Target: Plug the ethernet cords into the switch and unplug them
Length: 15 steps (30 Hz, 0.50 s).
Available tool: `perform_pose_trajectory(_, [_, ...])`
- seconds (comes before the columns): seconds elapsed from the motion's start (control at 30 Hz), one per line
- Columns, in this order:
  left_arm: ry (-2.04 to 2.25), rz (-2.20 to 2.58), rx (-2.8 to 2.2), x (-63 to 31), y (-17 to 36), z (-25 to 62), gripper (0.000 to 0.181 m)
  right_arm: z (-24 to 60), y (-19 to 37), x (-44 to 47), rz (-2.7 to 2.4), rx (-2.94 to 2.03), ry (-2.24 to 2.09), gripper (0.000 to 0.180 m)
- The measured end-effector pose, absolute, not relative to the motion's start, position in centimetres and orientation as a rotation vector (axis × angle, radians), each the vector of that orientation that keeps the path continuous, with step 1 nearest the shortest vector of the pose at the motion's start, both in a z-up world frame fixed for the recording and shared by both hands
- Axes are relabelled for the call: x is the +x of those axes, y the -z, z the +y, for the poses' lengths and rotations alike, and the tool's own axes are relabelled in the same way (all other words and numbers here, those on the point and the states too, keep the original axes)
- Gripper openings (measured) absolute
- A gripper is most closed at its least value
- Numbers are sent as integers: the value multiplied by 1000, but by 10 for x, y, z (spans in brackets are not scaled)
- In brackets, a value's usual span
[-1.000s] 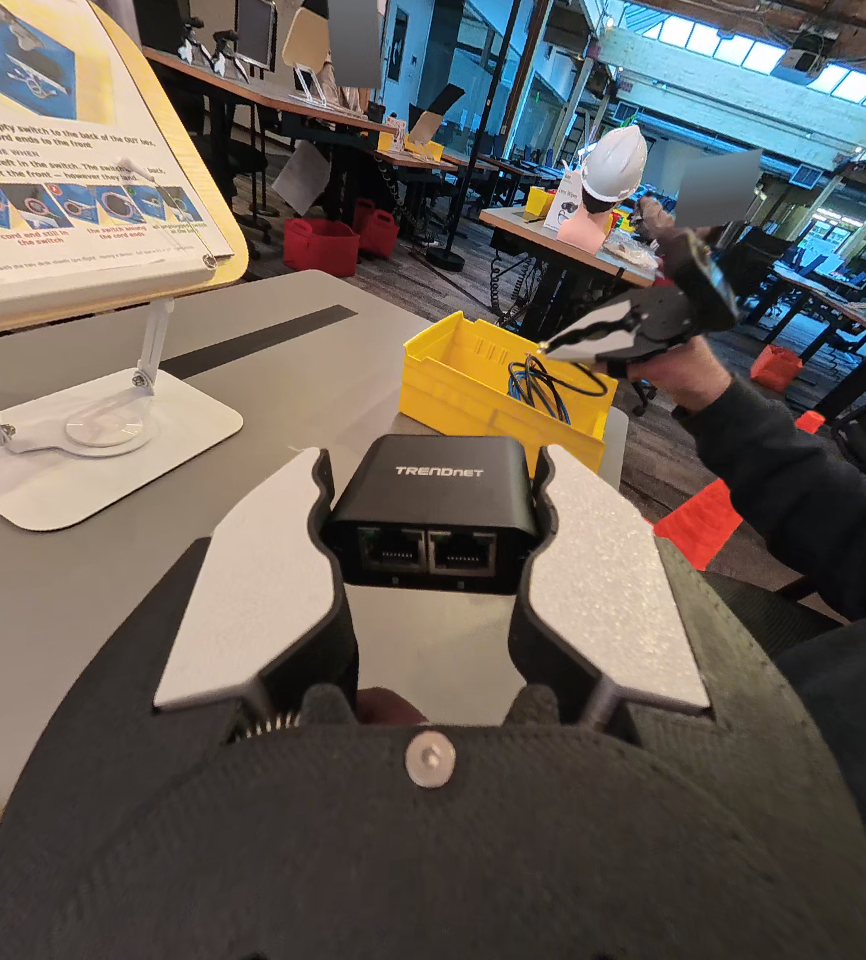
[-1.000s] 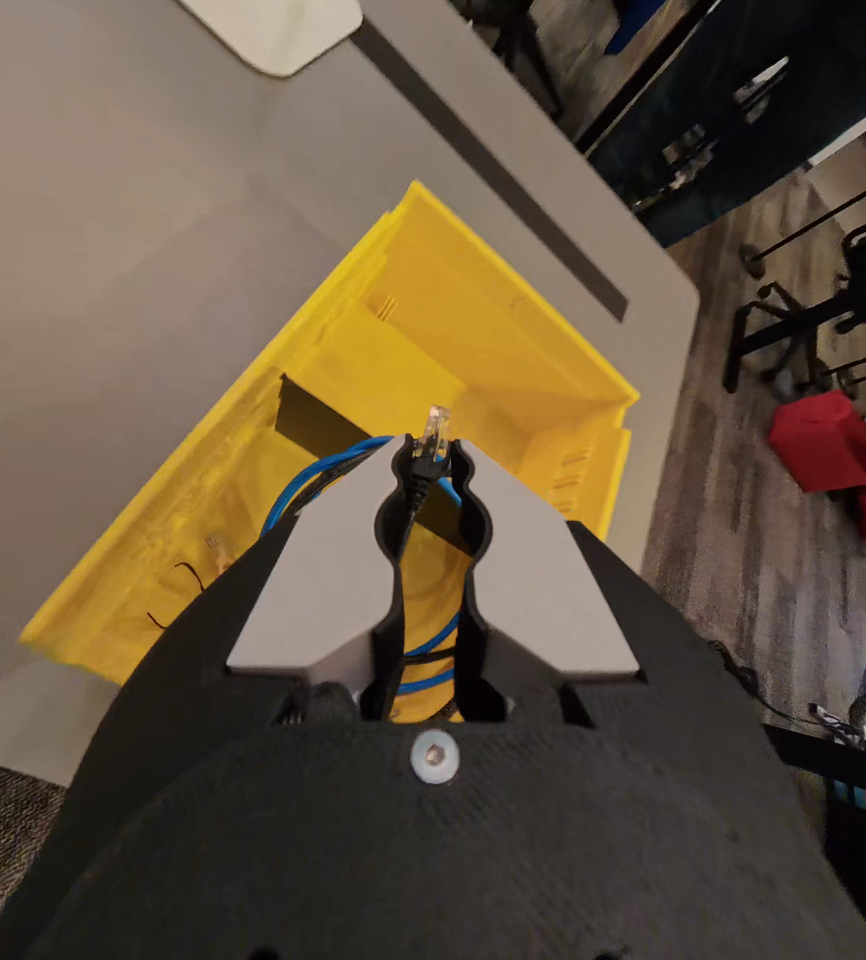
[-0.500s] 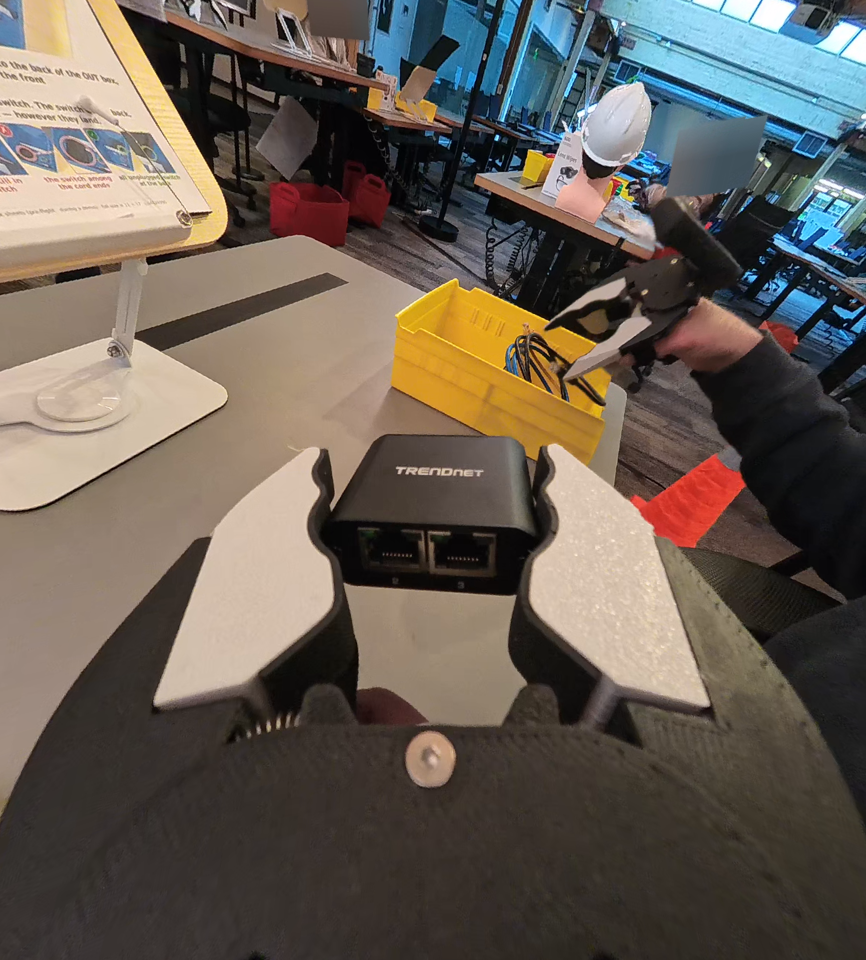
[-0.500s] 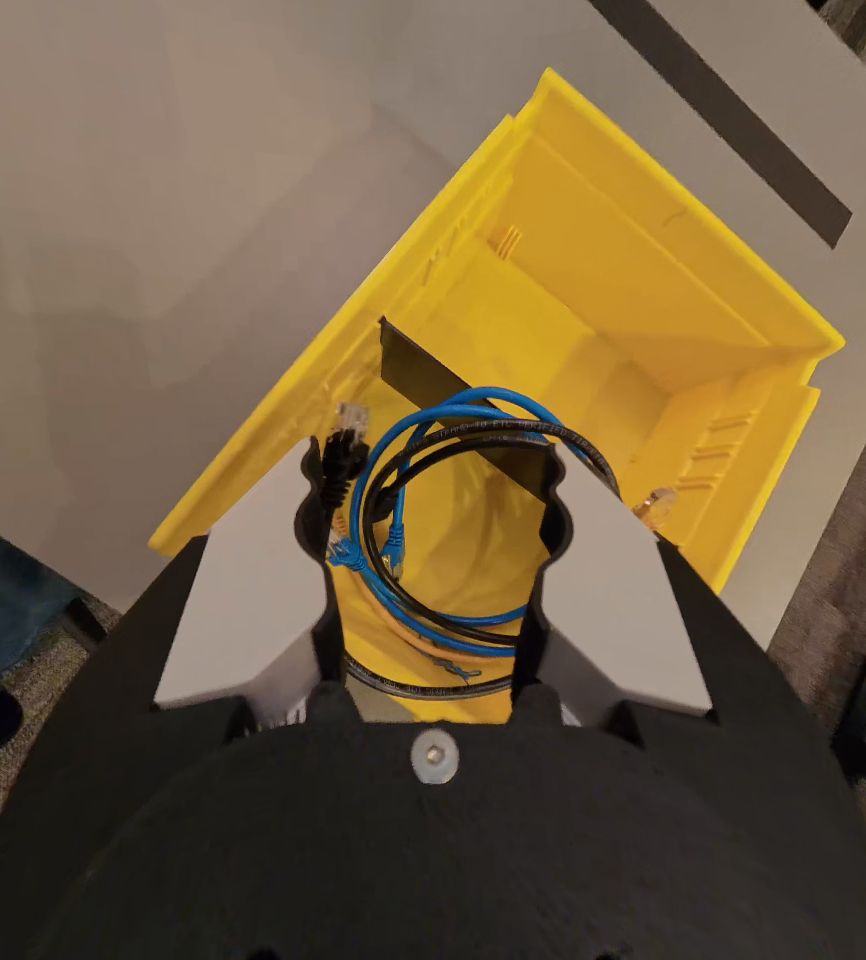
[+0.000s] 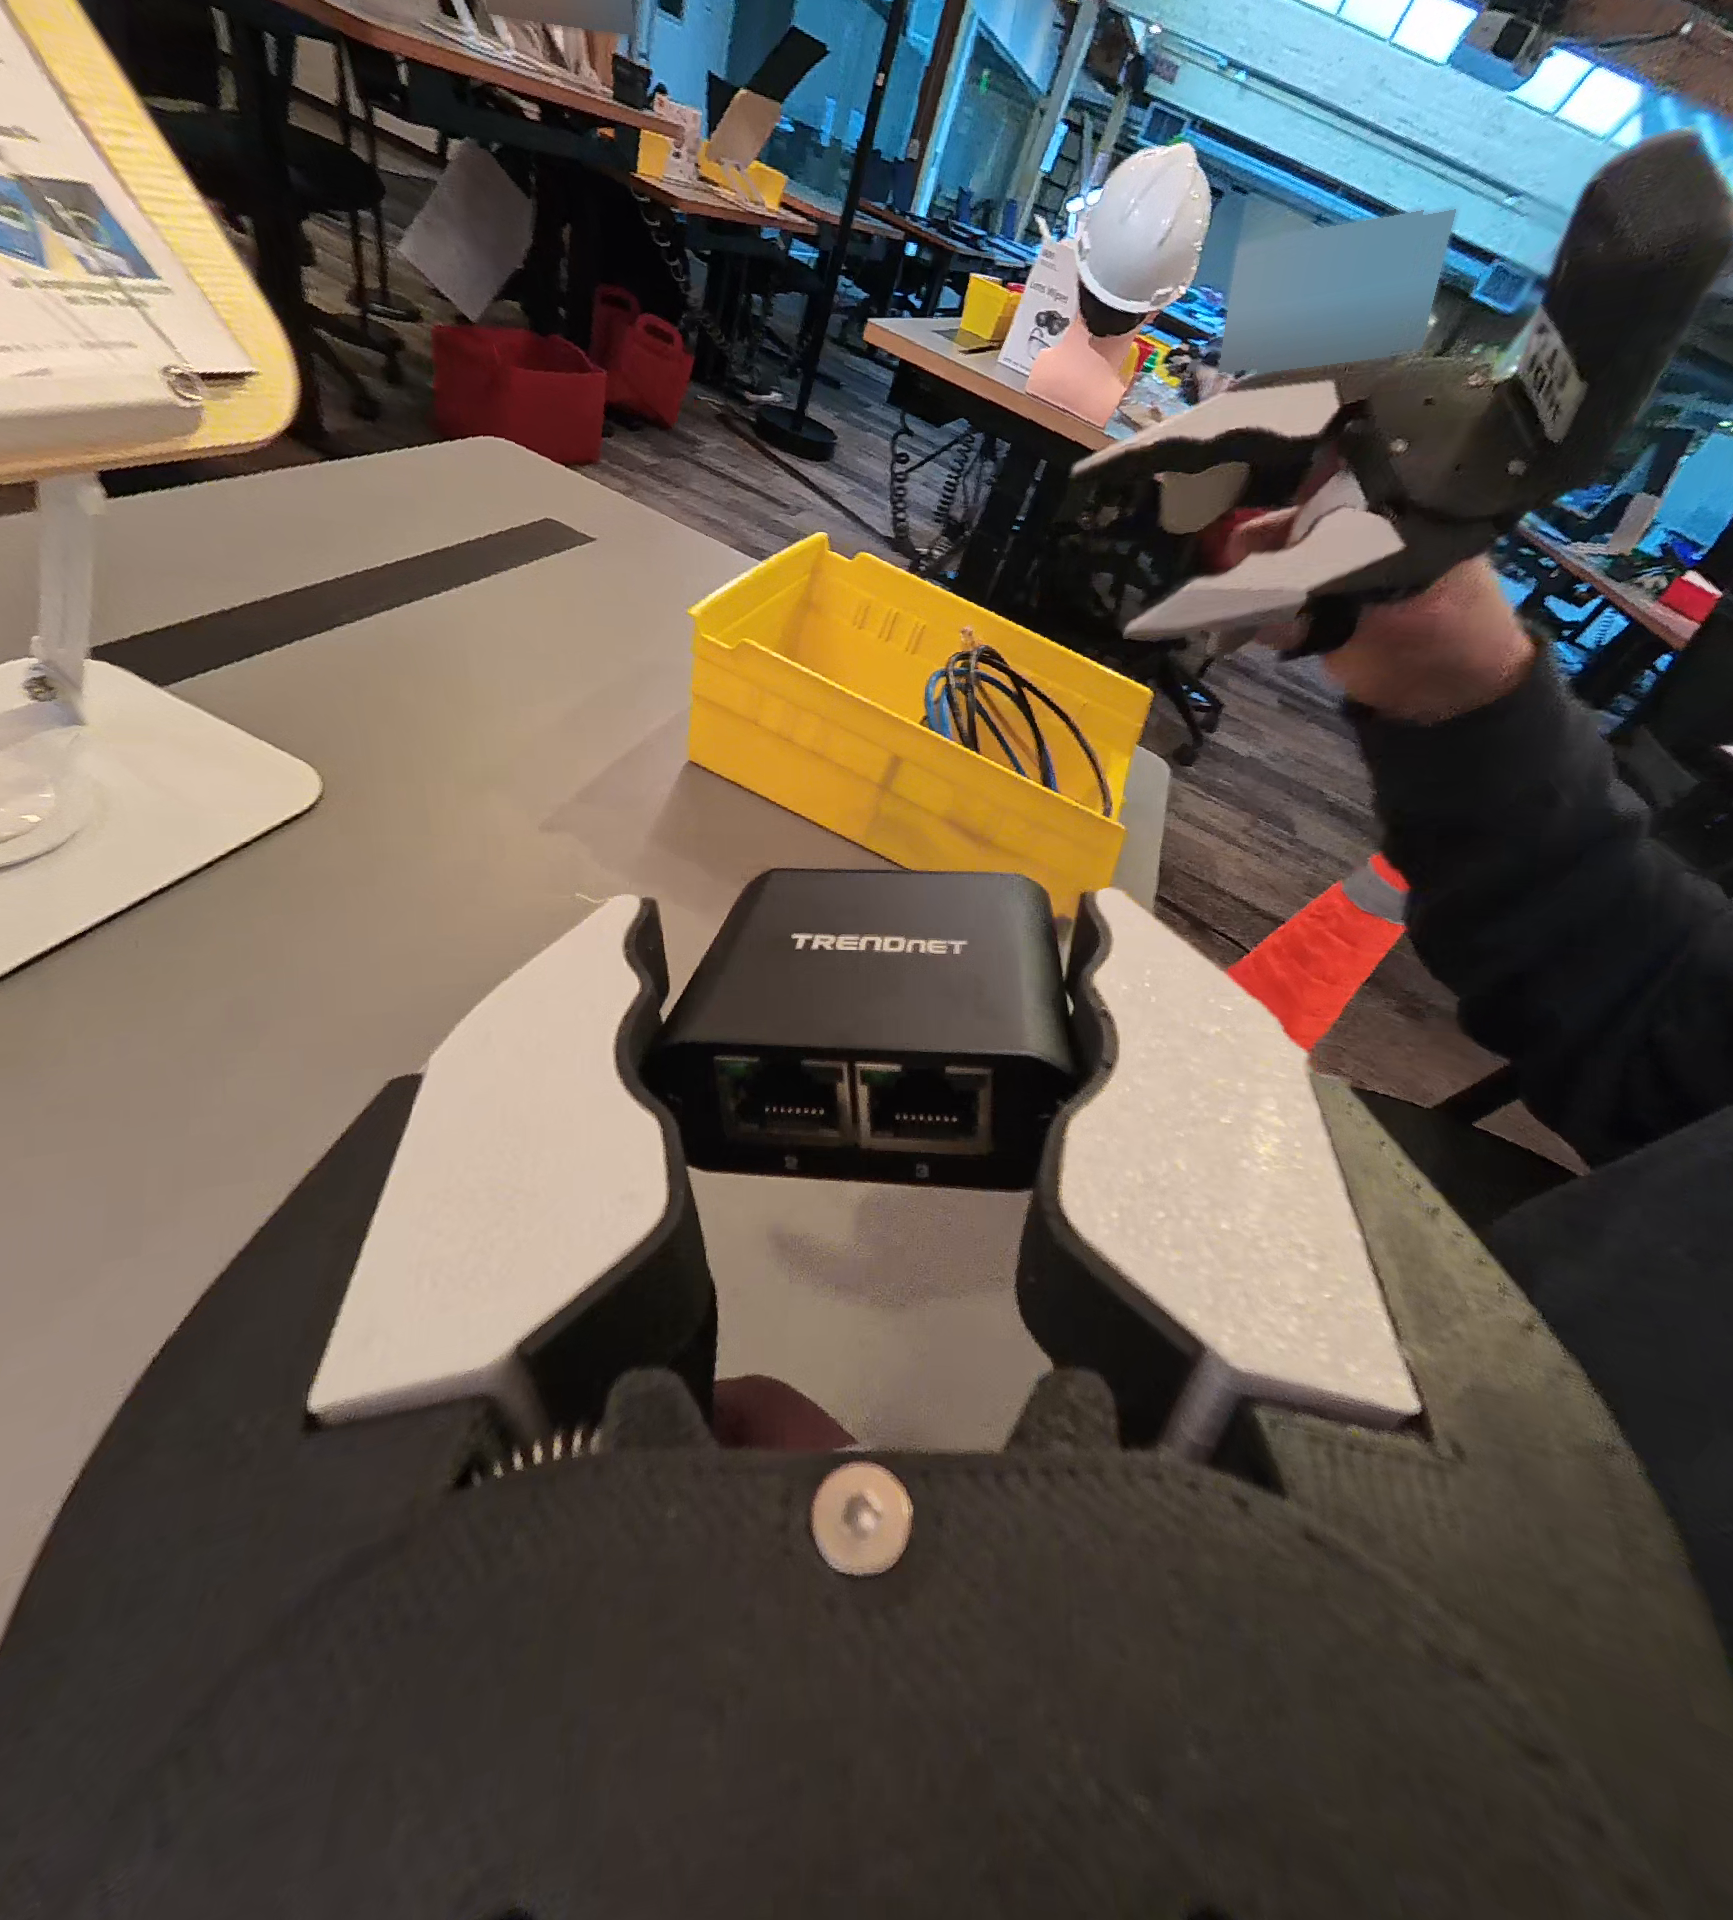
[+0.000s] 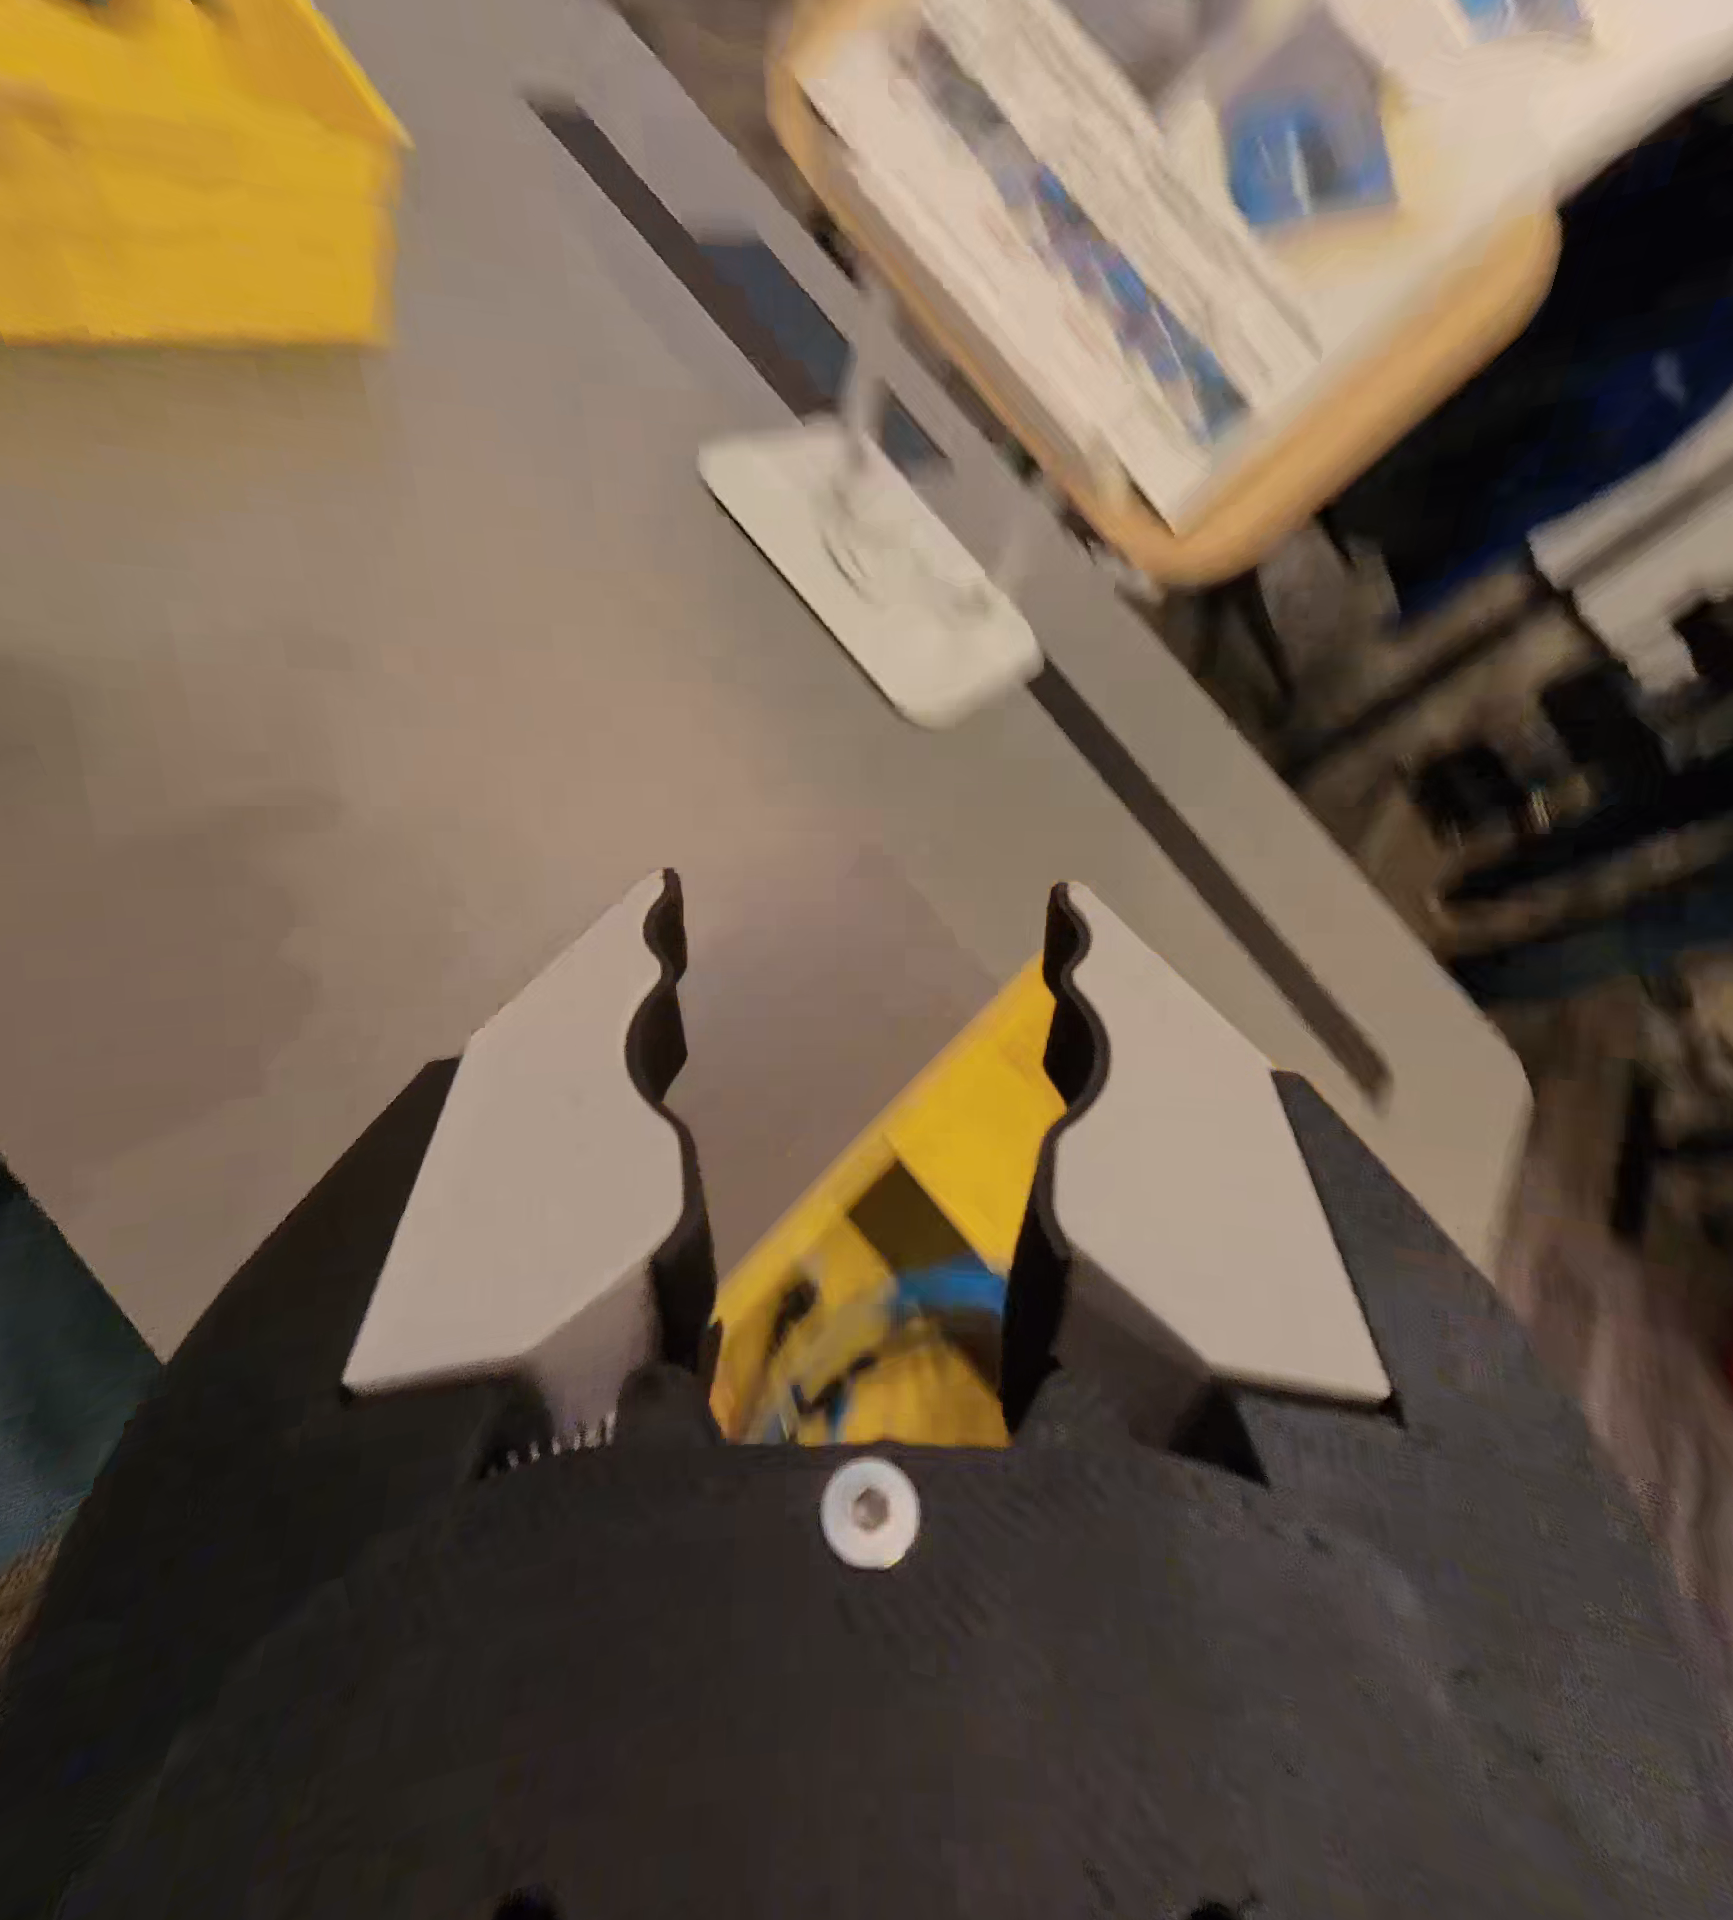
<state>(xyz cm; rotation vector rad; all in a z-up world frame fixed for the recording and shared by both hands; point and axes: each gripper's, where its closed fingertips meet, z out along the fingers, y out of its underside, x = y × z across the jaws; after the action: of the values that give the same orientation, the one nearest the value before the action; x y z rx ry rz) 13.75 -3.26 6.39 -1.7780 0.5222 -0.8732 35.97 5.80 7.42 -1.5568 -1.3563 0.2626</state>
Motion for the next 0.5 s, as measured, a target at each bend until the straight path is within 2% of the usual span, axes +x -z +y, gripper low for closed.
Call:
perform_pose_trajectory(0.2, [1077,566,-1741,173,-60,-51,74,-25,-67,214,-1598,-1042,-272,70])
perform_pose_trajectory(0.37, [1225,598,-1704,192,-58,-65,74,-64,-49,156,-1756,-783,-197,61])
perform_pose_trajectory(0.5, [1289,620,-1677,201,-58,-71,73,-71,-47,142,-1769,-693,-142,29])
